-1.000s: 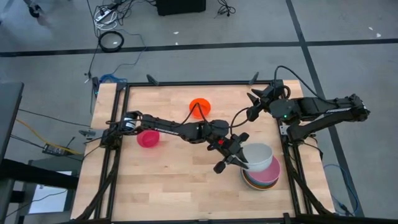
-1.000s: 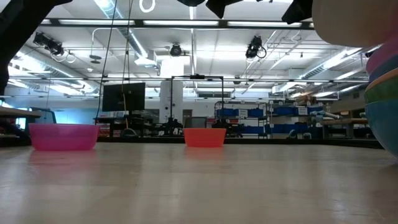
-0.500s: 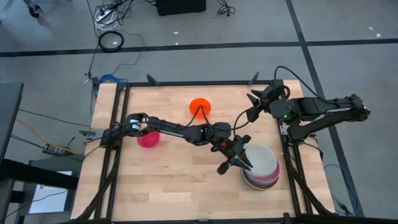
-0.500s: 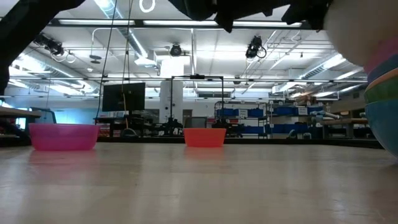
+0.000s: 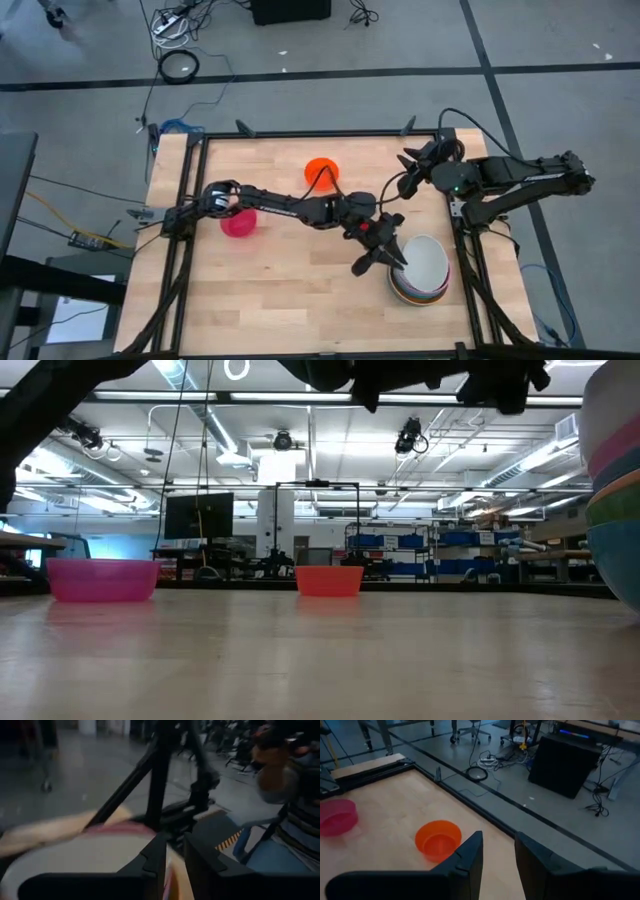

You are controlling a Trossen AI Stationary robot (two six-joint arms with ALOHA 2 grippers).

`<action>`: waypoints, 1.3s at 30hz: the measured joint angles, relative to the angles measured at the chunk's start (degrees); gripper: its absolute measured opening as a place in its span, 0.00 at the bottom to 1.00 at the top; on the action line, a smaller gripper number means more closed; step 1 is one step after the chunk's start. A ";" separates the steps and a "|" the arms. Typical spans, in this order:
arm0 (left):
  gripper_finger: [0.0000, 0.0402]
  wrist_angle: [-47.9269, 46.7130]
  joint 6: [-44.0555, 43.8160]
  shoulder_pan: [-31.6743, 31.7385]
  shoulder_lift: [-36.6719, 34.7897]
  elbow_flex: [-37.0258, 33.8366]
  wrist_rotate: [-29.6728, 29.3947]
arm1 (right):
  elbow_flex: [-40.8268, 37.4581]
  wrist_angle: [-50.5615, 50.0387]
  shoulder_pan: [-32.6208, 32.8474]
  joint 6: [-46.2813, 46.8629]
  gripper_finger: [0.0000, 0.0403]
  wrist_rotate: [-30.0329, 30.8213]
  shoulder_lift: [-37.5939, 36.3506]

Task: Nest bowls inside each other
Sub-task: Stack the orange bowl into the white bowl

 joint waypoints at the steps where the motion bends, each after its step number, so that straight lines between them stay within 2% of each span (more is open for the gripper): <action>1: 0.19 -2.06 -0.39 0.41 0.00 0.02 -0.35 | 0.00 -0.63 0.10 0.64 0.25 -0.19 0.00; 6: 0.19 -11.87 1.44 2.17 0.04 0.04 -1.48 | 0.00 -3.32 1.33 3.08 0.25 -2.75 0.00; 10: 0.19 -18.54 2.26 2.98 -0.76 0.02 3.01 | 0.00 -7.47 2.28 8.22 0.25 -9.22 1.26; 15: 0.19 -21.79 2.05 3.11 -3.67 0.04 5.87 | 0.00 -18.39 4.44 18.71 0.25 -10.76 4.52; 24: 0.19 -37.47 8.30 3.70 -12.91 0.11 3.83 | 0.00 -21.58 11.57 28.39 0.25 -19.30 10.24; 31: 0.19 -60.20 12.58 3.86 -22.46 0.10 -14.63 | 0.00 -24.06 17.77 36.86 0.25 -24.29 12.57; 34: 0.19 -70.59 10.84 3.86 -26.21 0.09 -21.66 | 0.00 -24.06 20.14 39.66 0.25 -25.65 12.20; 39: 0.19 -81.25 5.77 3.88 -33.09 0.07 -32.87 | 0.00 -23.98 24.01 43.63 0.25 -28.71 12.13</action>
